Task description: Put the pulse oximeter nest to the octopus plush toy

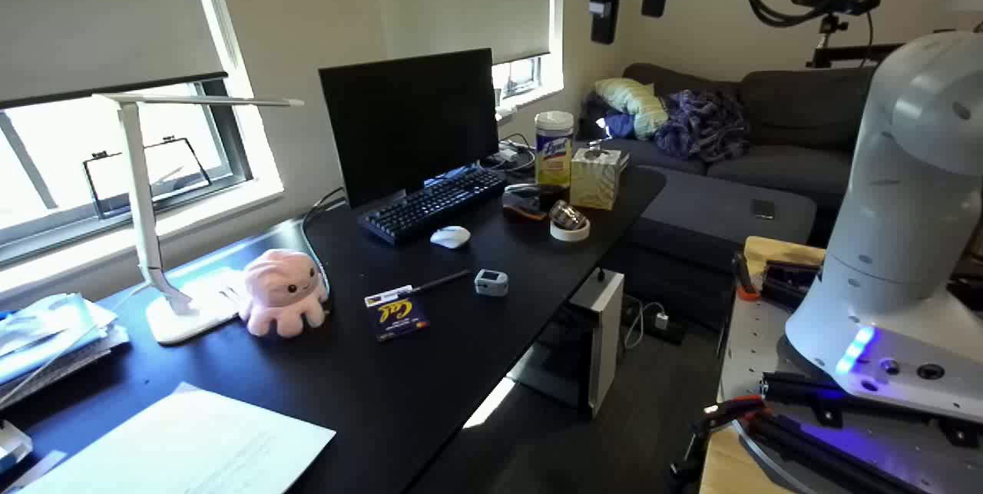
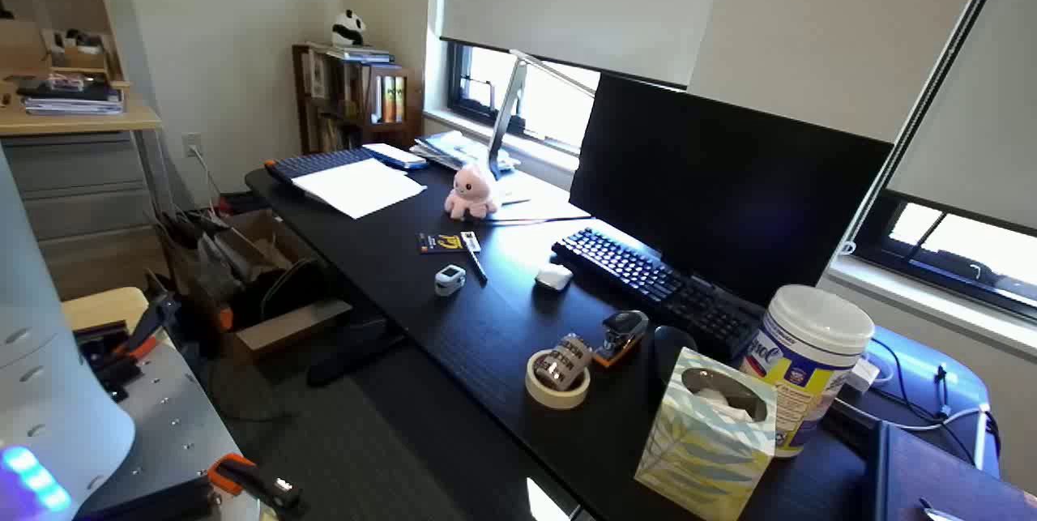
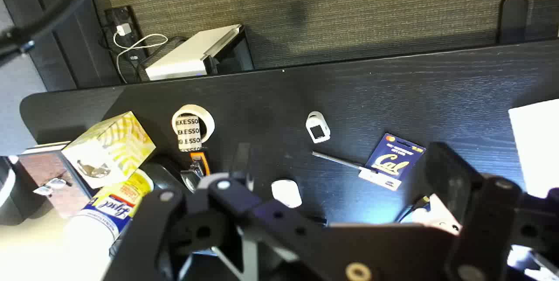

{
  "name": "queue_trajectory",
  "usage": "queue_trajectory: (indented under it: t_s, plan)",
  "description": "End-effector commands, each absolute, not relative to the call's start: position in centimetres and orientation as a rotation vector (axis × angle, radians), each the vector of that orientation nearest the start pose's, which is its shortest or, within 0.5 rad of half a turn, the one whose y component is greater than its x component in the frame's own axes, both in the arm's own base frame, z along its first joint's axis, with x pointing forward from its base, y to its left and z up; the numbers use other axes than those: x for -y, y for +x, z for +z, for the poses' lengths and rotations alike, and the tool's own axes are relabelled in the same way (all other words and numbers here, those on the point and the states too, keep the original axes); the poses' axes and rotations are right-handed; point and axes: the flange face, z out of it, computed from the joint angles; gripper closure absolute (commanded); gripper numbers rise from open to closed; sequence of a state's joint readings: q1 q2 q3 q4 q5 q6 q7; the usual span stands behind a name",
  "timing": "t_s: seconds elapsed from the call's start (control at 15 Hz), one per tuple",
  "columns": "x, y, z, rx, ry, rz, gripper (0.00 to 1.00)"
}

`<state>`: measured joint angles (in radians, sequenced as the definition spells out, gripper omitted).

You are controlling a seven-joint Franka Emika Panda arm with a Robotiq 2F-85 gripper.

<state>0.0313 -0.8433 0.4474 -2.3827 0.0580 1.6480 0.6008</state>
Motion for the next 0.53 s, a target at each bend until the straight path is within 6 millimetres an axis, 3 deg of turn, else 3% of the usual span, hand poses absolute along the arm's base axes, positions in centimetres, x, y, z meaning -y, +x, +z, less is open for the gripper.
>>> queue_trajectory:
  t_s: [0.0, 0.13, 0.33, 0.47]
  plan:
    - [-18.7, 26.6, 57.2, -0.424, -3.318, -0.291, 0.0]
    - [-15.8, 28.9, 55.9, -0.4, -3.268, -0.23, 0.0]
    - [-11.1, 32.8, 51.4, -0.321, -3.195, -0.149, 0.0]
    - [-8.7, 35.5, 48.0, -0.171, -3.176, -0.103, 0.0]
